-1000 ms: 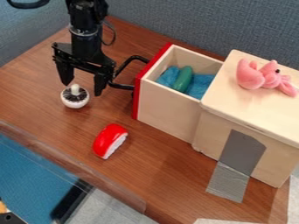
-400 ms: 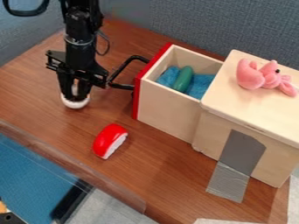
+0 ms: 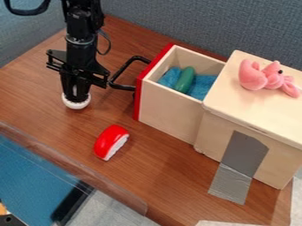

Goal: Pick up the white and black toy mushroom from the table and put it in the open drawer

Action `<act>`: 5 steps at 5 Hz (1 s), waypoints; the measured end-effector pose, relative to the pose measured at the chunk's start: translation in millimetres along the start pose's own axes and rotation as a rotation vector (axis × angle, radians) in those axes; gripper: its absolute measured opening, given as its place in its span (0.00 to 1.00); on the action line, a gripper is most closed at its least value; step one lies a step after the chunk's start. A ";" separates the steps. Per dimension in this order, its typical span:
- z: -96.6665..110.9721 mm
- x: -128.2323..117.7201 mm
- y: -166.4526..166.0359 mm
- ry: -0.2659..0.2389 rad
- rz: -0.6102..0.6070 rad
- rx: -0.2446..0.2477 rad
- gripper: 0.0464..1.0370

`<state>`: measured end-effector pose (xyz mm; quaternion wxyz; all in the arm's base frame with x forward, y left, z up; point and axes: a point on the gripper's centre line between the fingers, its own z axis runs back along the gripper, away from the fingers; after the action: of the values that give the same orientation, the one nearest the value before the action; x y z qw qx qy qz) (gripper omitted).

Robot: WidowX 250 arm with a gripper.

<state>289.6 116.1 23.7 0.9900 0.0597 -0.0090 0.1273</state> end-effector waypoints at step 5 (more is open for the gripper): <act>120.5 59.9 -129.7 -0.260 -0.152 -0.204 0.18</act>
<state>380.2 -7.9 130.3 0.9882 -0.0248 -0.1451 0.0417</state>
